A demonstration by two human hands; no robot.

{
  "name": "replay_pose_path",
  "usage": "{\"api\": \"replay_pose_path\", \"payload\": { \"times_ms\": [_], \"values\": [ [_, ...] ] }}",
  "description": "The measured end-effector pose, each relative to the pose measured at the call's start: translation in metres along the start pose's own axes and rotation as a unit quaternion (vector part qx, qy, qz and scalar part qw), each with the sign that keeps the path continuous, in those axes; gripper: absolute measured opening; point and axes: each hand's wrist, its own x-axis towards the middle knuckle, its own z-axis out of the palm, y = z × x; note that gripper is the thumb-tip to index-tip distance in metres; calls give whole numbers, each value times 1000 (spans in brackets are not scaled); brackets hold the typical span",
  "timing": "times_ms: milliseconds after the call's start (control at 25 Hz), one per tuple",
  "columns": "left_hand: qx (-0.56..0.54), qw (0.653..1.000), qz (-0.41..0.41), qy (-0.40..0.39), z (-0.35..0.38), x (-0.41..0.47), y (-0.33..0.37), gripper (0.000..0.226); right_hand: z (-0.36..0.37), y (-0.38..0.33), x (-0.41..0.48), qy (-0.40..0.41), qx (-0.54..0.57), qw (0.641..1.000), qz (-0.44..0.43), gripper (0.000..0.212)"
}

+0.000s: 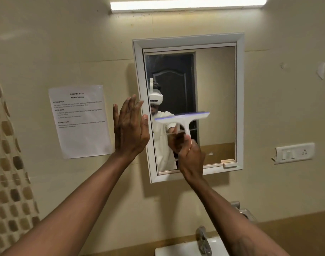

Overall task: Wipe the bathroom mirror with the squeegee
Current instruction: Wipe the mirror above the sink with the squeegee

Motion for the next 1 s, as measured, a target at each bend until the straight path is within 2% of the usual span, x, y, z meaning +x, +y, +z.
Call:
{"api": "replay_pose_path", "payload": {
  "times_ms": [200, 360, 640, 800, 920, 1000],
  "values": [
    [-9, 1000, -16, 9, -2, 8, -4, 50, 7, -85, 107, 32, 20, 998, -49, 40],
    [-7, 1000, -11, 6, -5, 8, -10, 49, 20, -113, 152, 66, 33, 997, -20, 41],
    [-13, 999, -39, 8, -13, 14, -22, 48, 30, -120, 159, 83, -4, 995, -46, 47],
    [-21, 999, -46, 6, -12, 9, -24, 47, 23, -94, 132, 39, -74, 994, -78, 37],
    [-25, 999, -45, 3, -12, 1, -22, 47, 15, -61, 88, 22, -60, 996, -66, 65],
    [-29, 999, -44, 3, -11, -3, -20, 47, 11, -39, 57, 18, -69, 996, -62, 72]
  ]
}}
